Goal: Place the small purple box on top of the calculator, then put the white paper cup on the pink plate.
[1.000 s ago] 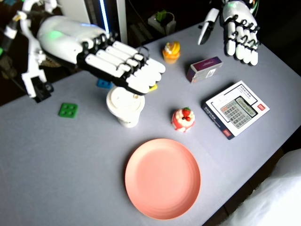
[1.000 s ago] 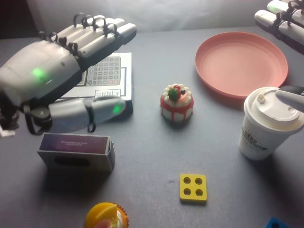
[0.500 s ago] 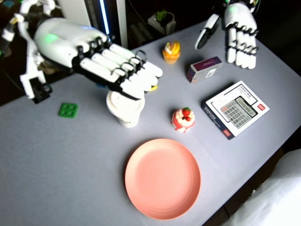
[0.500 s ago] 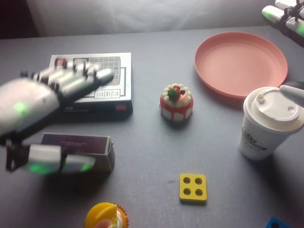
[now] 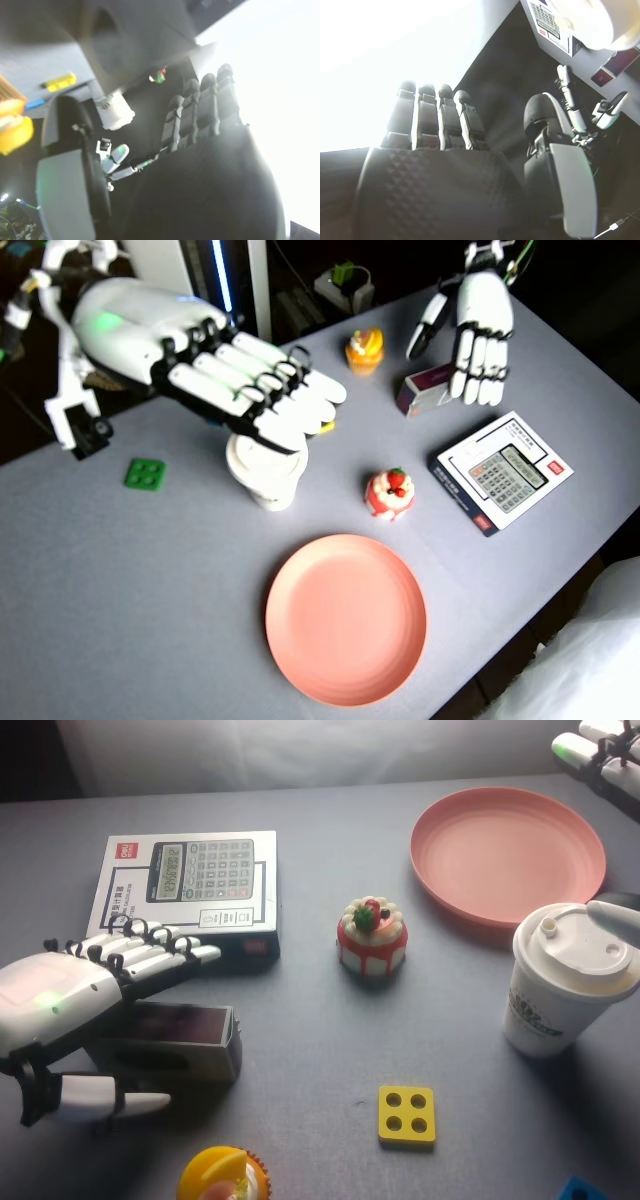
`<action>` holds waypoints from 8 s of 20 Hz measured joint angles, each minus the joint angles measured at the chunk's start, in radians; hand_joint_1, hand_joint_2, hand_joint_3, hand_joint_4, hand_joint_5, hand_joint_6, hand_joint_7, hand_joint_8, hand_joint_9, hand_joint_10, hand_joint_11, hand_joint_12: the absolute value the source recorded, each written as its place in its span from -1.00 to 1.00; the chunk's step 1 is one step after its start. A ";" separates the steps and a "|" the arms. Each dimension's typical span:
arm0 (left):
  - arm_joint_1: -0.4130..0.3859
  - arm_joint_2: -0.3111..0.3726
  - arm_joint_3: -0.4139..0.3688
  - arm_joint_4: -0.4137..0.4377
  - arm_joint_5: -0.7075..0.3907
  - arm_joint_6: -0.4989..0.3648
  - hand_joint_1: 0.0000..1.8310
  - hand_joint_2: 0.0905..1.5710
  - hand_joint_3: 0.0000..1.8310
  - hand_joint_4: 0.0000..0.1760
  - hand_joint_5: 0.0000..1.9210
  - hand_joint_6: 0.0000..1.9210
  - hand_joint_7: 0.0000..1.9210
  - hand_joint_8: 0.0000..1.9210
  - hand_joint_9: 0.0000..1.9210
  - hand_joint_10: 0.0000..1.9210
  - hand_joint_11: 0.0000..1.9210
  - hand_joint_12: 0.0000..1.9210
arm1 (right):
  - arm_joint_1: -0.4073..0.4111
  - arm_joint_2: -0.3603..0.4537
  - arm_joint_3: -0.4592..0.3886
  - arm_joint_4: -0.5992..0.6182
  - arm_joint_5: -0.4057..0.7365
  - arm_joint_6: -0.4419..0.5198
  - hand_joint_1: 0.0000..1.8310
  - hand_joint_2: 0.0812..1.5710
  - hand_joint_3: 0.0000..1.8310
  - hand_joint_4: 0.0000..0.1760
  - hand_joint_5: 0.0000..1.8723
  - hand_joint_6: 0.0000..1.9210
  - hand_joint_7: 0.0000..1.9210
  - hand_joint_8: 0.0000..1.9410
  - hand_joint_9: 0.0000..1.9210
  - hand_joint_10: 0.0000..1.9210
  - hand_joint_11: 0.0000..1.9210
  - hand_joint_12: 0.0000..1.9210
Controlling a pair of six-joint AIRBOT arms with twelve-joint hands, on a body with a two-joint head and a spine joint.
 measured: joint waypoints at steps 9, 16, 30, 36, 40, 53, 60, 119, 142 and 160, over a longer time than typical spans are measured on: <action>0.000 -0.052 0.045 -0.028 0.036 0.001 0.31 0.57 -1.00 -1.00 -0.25 0.19 -0.18 0.63 -0.11 0.82 -0.09 1.00 | -0.008 -0.010 0.010 0.002 0.011 0.050 -0.55 0.65 -1.00 -1.00 -1.00 -1.00 -1.00 -1.00 -0.96 -0.97 -1.00 0.03; -0.011 -0.038 0.044 -0.048 -0.064 -0.026 0.30 0.59 -1.00 -1.00 -0.27 0.22 -0.23 0.72 -0.06 1.00 0.07 1.00 | -0.012 -0.010 0.010 0.008 0.028 0.064 -0.56 0.68 -1.00 -1.00 -1.00 -1.00 -1.00 -1.00 -1.00 -0.97 -1.00 0.11; -0.324 -0.190 0.324 -0.215 0.073 0.006 0.33 0.52 -1.00 -1.00 -0.20 0.30 -0.17 0.41 -0.07 0.83 0.05 1.00 | -0.023 -0.024 0.014 0.014 0.057 0.078 -0.64 0.67 -1.00 -1.00 -1.00 -1.00 -1.00 -1.00 -1.00 -1.00 -1.00 -0.69; -0.428 -0.313 0.472 -0.218 0.294 0.045 0.33 0.55 -1.00 -1.00 -0.26 0.19 -0.15 0.57 -0.26 0.68 -0.26 1.00 | -0.037 -0.031 0.019 0.016 0.065 0.094 -0.64 0.67 -1.00 -1.00 -1.00 -1.00 -1.00 -1.00 -1.00 -1.00 -1.00 -0.37; -0.438 -0.345 0.510 -0.233 0.352 0.045 0.24 0.47 -1.00 -1.00 -0.50 -0.67 -0.41 -0.57 -0.52 -0.26 -0.82 0.61 | -0.045 -0.031 0.024 0.017 0.077 0.112 -0.60 0.67 -1.00 -1.00 -1.00 -1.00 -1.00 -1.00 -1.00 -1.00 -1.00 -0.44; -0.432 -0.186 0.294 -0.131 0.116 0.048 -0.27 0.28 -0.99 0.70 -0.98 -0.99 -1.00 -1.00 -1.00 -1.00 -1.00 -1.00 | -0.085 -0.002 0.015 -0.009 0.121 0.182 -0.61 0.57 -1.00 -1.00 -1.00 -1.00 -1.00 -1.00 -1.00 -1.00 -1.00 -0.33; -0.395 -0.135 0.196 -0.022 -0.098 -0.004 0.00 0.34 -0.98 0.78 -0.90 -0.97 -1.00 -1.00 -1.00 -1.00 -1.00 -1.00 | -0.156 0.028 0.026 -0.123 0.121 0.346 -0.50 0.26 -1.00 -1.00 -1.00 -1.00 -1.00 -1.00 -0.99 -0.99 -1.00 -0.05; -0.323 -0.159 0.192 0.023 -0.223 -0.117 0.08 0.49 -0.99 0.24 -0.89 -1.00 -1.00 -1.00 -1.00 -1.00 -1.00 -1.00 | 0.380 -0.544 0.754 0.312 -0.597 0.179 0.04 0.45 -1.00 0.08 -1.00 -0.86 -0.95 -0.21 -0.97 0.45 -0.97 1.00; -0.297 -0.159 0.187 0.003 -0.263 -0.130 0.05 0.49 -1.00 0.16 -0.87 -1.00 -0.97 -1.00 -1.00 -1.00 -1.00 -1.00 | 0.337 -0.509 0.723 0.322 -0.595 0.178 -0.21 0.16 -1.00 1.00 -1.00 -1.00 -1.00 -1.00 -1.00 -1.00 -1.00 -0.53; -0.241 -0.145 0.164 -0.045 -0.306 -0.136 0.00 0.52 -0.99 -0.07 -0.88 -1.00 -0.96 -0.99 -1.00 -1.00 -1.00 -1.00 | 0.234 -0.189 0.299 0.139 -0.203 0.196 -0.25 0.27 -0.96 1.00 -1.00 -1.00 -1.00 -1.00 -1.00 -1.00 -1.00 -1.00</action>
